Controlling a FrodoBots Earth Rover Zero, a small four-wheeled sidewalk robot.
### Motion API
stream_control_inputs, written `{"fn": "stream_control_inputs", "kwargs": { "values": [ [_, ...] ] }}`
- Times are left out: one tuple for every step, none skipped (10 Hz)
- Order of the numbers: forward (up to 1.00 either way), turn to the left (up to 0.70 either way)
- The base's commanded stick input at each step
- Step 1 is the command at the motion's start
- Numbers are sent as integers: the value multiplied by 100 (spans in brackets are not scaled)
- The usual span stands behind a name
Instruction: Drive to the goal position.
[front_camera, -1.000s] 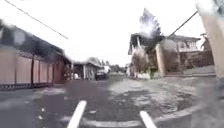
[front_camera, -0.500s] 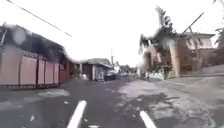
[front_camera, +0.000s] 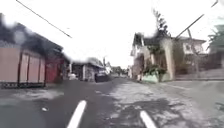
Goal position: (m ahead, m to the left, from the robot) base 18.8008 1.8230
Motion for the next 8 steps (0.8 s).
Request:
{"fn": "stream_control_inputs", "kwargs": {
  "values": [
    [100, 21],
    [100, 24],
    [100, 21],
    [100, 16],
    [100, 11],
    [100, -14],
    [100, -40],
    [100, -40]
  ]
}}
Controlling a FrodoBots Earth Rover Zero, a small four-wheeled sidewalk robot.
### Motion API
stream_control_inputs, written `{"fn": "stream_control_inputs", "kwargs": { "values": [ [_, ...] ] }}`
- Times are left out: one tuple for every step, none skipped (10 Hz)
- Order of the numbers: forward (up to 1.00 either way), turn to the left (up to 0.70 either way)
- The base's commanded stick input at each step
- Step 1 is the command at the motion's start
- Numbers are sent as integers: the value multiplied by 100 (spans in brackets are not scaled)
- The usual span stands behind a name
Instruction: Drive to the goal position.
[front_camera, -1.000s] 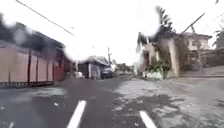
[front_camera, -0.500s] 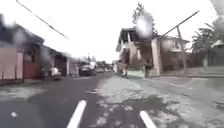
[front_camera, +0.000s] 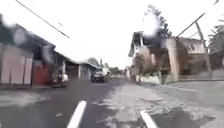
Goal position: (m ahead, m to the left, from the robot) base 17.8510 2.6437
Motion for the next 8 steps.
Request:
{"fn": "stream_control_inputs", "kwargs": {
  "values": [
    [100, -39],
    [100, -30],
    [100, -34],
    [100, -40],
    [100, -18],
    [100, 1],
    [100, 2],
    [100, 11]
  ]
}}
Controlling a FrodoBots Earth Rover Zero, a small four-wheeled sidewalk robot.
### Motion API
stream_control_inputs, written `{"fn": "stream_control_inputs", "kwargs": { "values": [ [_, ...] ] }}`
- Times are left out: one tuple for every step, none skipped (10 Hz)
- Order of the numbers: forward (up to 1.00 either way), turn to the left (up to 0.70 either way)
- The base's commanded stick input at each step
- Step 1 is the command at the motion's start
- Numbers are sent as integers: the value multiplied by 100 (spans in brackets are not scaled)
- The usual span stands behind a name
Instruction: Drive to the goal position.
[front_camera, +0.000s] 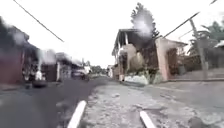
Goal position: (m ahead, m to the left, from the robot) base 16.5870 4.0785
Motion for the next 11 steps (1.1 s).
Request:
{"fn": "stream_control_inputs", "kwargs": {
  "values": [
    [100, 19],
    [100, 18],
    [100, 17],
    [100, 17],
    [100, 9],
    [100, 4],
    [100, 14],
    [100, 3],
    [100, 4],
    [100, 6],
    [100, -26]
  ]
}}
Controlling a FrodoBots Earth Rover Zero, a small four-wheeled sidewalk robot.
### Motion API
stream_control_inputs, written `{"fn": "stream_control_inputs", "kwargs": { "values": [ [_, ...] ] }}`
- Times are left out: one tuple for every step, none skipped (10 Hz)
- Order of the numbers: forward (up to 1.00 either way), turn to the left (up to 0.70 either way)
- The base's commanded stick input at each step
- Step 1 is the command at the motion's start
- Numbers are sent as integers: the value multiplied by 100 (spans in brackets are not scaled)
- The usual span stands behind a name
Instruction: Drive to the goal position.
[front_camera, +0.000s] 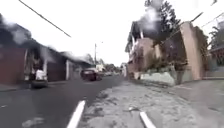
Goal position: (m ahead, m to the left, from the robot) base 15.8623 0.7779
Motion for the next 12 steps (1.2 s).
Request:
{"fn": "stream_control_inputs", "kwargs": {
  "values": [
    [100, -39],
    [100, -39],
    [100, -40],
    [100, -40],
    [100, -32],
    [100, -17],
    [100, -1],
    [100, 14],
    [100, 14],
    [100, 12],
    [100, 14],
    [100, 22]
  ]
}}
